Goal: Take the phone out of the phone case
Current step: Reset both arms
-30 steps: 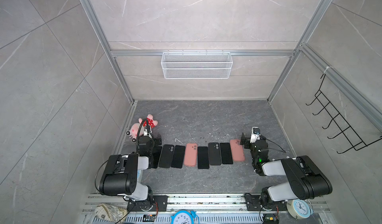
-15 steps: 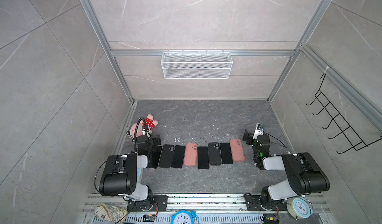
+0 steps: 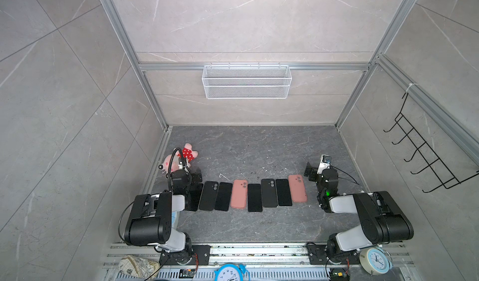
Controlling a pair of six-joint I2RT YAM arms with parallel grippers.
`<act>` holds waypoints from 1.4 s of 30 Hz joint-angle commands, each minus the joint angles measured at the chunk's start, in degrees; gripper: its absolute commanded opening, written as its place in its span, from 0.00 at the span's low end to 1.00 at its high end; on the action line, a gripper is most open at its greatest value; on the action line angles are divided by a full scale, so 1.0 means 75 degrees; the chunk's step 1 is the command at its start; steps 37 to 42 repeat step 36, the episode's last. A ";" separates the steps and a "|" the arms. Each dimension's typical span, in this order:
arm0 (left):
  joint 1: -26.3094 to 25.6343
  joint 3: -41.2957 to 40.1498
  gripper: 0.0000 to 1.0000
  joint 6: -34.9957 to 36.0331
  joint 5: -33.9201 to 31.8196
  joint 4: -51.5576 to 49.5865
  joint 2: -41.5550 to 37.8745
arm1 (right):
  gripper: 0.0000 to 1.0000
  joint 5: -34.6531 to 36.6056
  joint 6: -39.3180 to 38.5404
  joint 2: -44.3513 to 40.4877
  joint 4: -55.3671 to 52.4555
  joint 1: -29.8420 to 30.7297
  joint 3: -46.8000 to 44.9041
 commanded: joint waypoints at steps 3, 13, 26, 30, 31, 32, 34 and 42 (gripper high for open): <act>0.0053 0.0151 1.00 -0.0075 0.0007 0.0190 -0.0018 | 1.00 0.0029 0.0104 0.0046 -0.0118 -0.0007 0.0093; 0.0053 0.0147 1.00 -0.0075 0.0007 0.0196 -0.0017 | 1.00 0.0029 0.0101 0.0059 -0.0117 -0.0009 0.0102; 0.0047 0.0149 1.00 -0.0077 0.0018 0.0198 -0.0023 | 1.00 -0.1119 -0.0313 0.0063 -0.0316 -0.0010 0.0199; 0.0052 0.0151 1.00 -0.0077 0.0025 0.0194 -0.0005 | 1.00 -0.1140 -0.0298 0.0074 -0.0351 -0.0008 0.0222; 0.0053 0.0154 1.00 -0.0075 0.0024 0.0201 -0.0008 | 1.00 -0.1143 -0.0292 0.0077 -0.0352 -0.0010 0.0228; 0.0052 0.0150 1.00 -0.0079 0.0030 0.0193 -0.0007 | 1.00 -0.1134 -0.0275 0.0076 -0.0385 -0.0019 0.0234; 0.0050 0.0150 1.00 -0.0075 0.0028 0.0197 -0.0017 | 1.00 -0.0871 -0.0151 0.0068 -0.0399 -0.0024 0.0240; 0.0053 0.0154 1.00 -0.0077 0.0034 0.0195 -0.0017 | 1.00 -0.0814 -0.0131 0.0057 -0.0378 -0.0028 0.0224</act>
